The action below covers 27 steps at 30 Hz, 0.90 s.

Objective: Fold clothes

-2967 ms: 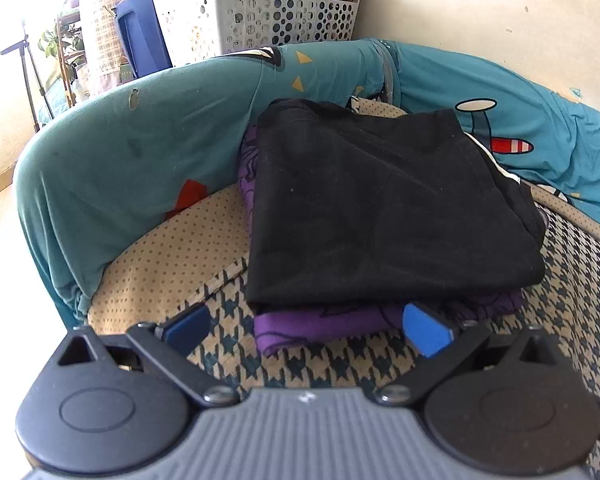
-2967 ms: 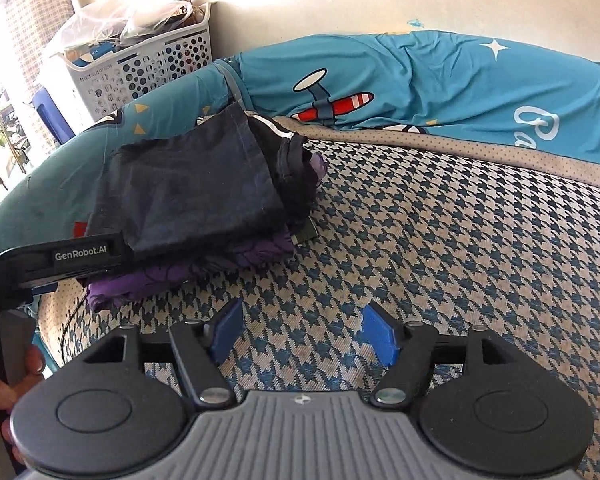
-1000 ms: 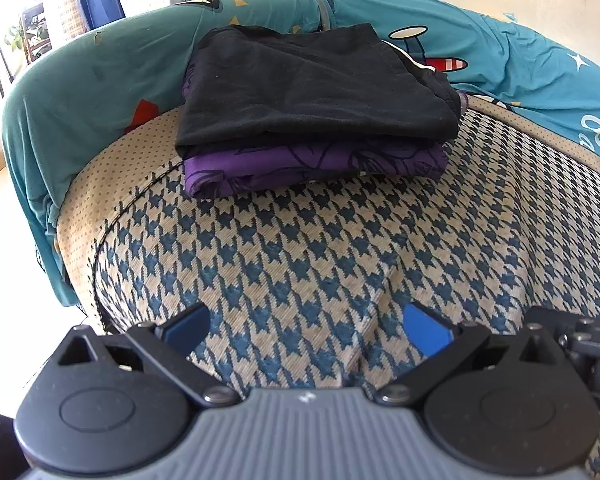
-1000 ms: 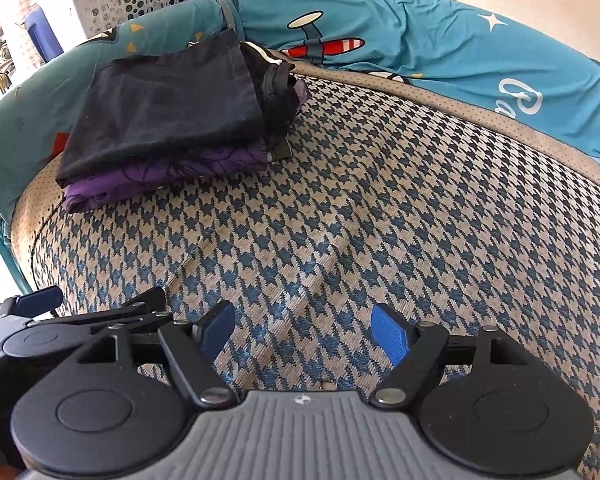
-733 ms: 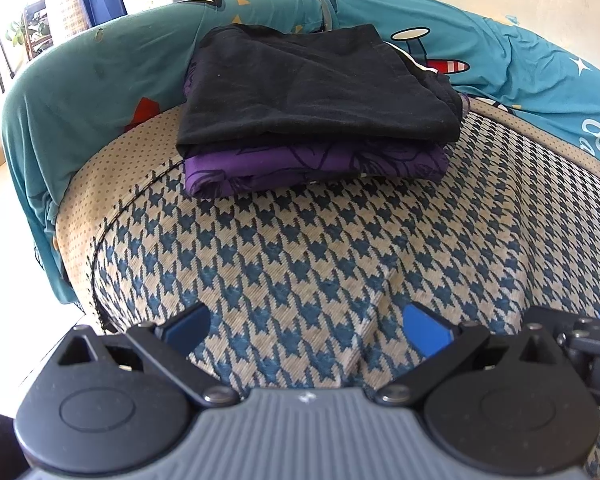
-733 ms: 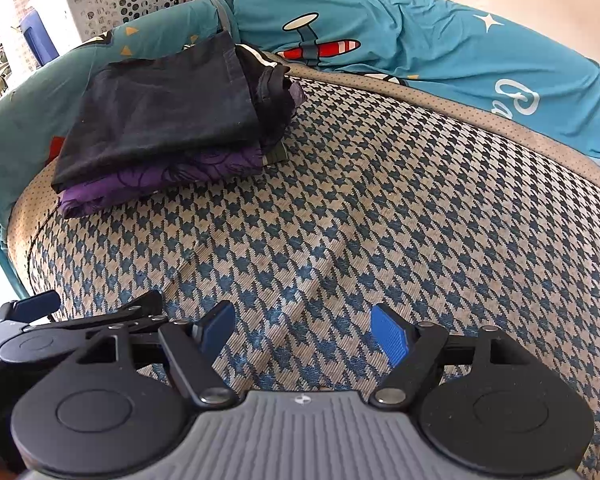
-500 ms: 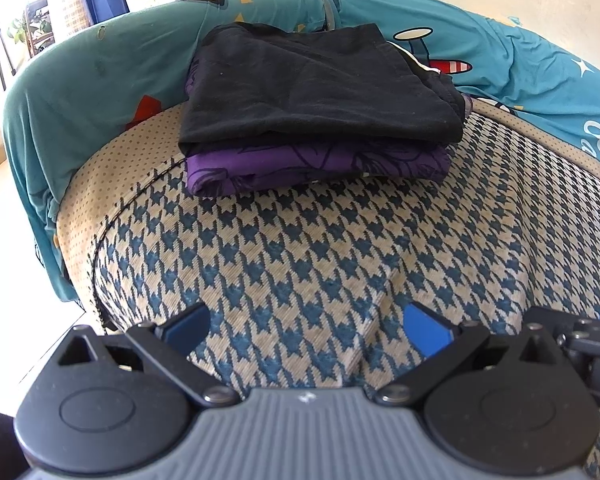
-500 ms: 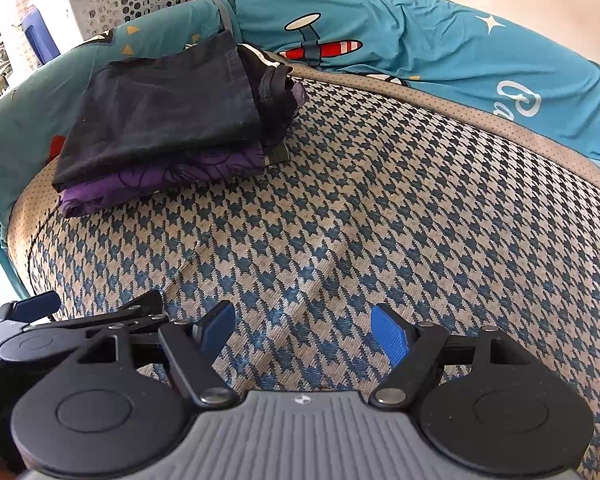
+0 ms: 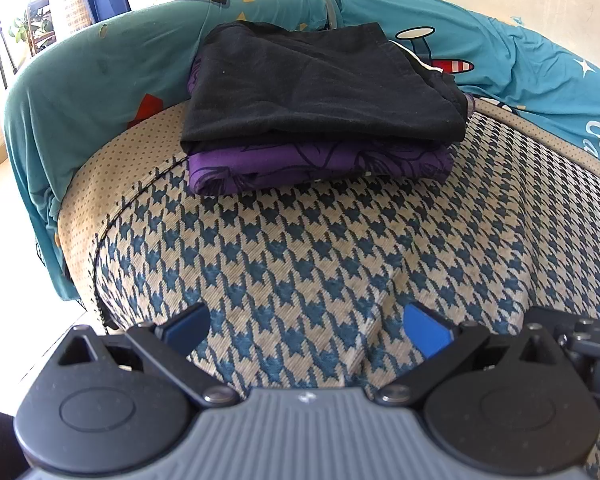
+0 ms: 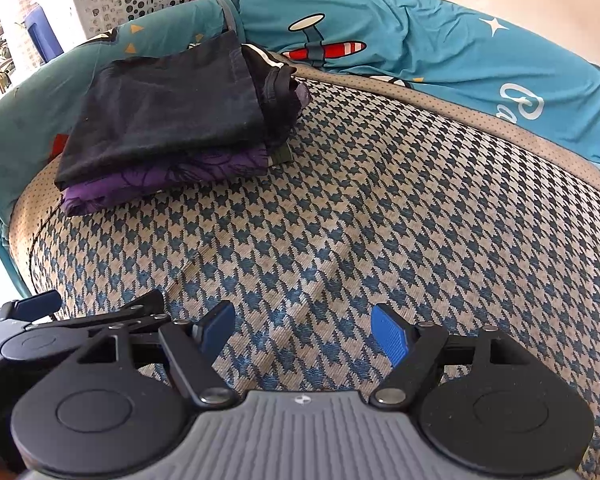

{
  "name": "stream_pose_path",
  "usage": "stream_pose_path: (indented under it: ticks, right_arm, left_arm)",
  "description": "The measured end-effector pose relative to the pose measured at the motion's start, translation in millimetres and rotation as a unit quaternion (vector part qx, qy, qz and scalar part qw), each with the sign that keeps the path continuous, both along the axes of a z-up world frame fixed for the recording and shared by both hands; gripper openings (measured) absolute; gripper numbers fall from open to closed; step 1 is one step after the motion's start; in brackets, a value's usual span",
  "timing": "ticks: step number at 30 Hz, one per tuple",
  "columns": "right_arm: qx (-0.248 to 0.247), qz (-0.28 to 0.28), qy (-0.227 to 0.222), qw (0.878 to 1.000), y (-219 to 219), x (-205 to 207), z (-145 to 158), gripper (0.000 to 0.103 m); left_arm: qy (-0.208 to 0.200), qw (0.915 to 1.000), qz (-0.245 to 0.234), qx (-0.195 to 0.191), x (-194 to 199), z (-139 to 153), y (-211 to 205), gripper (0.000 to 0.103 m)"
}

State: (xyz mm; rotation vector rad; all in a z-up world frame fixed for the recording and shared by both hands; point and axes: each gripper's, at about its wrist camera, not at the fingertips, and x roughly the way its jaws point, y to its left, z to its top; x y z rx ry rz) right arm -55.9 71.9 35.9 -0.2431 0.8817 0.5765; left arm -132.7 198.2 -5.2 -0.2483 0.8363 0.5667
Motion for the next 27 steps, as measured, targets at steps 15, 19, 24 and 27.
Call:
stream_pose_path:
  ticks: [15,19,24,27]
  right_arm:
    - [0.000,0.002,0.001,1.000,0.7,0.1,0.0,0.075]
    - [-0.001,0.002,0.001,1.000,2.0,-0.7,-0.2,0.075]
    - [-0.002,0.004,0.001,1.000,2.9,-1.3,0.2,0.075]
    - [-0.002,0.004,0.000,1.000,3.6,-1.6,0.3,0.075]
  left_arm:
    - [0.003,1.0000,0.002,0.000,4.6,2.9,3.9,0.103]
    - [0.003,1.0000,0.004,0.000,5.3,4.0,4.7,0.103]
    - [0.004,1.0000,0.006,-0.001,5.3,4.5,5.5,0.103]
    - [0.004,1.0000,0.008,-0.003,4.6,4.4,6.4,0.103]
